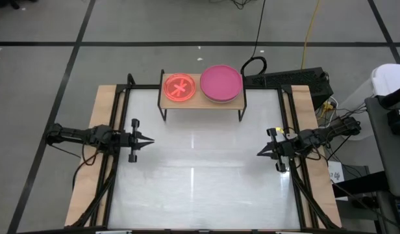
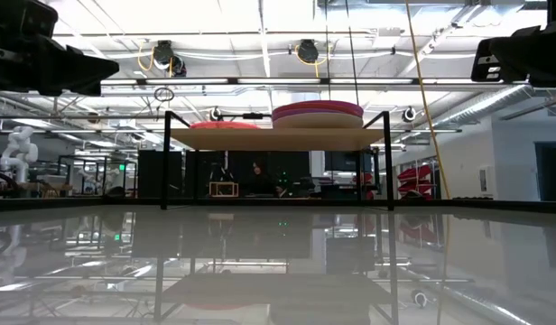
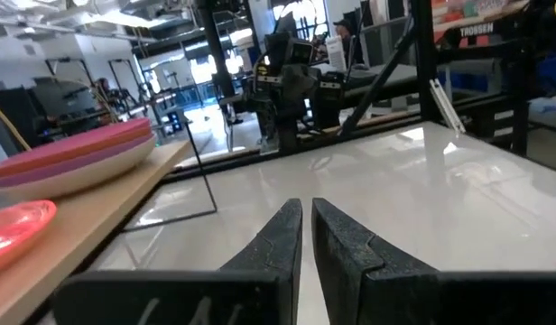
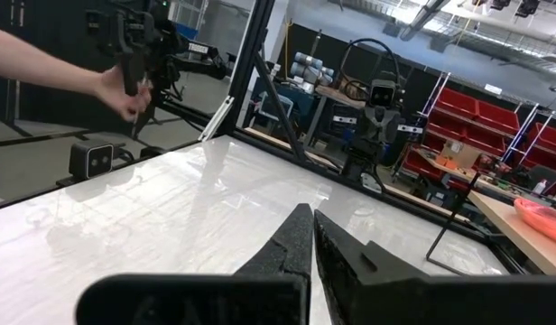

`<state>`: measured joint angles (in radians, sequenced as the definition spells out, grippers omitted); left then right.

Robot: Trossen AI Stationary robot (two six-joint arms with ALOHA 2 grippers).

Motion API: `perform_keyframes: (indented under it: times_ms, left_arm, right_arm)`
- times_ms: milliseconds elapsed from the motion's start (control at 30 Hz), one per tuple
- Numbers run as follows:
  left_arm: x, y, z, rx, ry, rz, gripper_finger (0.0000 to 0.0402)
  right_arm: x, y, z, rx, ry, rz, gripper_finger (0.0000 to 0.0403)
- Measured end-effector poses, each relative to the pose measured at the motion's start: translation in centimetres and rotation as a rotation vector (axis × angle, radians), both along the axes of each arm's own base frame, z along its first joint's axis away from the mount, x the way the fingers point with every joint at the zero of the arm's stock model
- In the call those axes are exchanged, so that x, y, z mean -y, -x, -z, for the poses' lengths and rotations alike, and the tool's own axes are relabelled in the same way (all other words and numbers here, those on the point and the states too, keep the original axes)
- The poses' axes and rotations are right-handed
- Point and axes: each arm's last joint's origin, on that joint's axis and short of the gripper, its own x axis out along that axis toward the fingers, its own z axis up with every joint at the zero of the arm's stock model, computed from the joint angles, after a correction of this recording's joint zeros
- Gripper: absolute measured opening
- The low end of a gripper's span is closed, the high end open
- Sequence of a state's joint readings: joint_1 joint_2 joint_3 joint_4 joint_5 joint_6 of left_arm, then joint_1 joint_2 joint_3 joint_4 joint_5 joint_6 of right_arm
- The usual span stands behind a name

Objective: Place and stack plates onto a shelf
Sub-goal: Return to Home Position

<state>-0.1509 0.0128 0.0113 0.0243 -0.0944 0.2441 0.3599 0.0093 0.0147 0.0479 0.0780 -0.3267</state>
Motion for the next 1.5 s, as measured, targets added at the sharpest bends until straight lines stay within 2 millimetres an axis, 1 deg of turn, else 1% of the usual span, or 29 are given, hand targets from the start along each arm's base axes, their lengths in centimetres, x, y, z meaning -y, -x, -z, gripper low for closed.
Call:
perform_keyframes:
  times_ms: [1500]
  left_arm:
    - [-0.01, 0.0, -0.25, 0.03, -0.005, -0.004, 0.0035]
  right_arm:
    - [0.0, 0.0, 0.01, 0.0, 0.0, 0.0, 0.0]
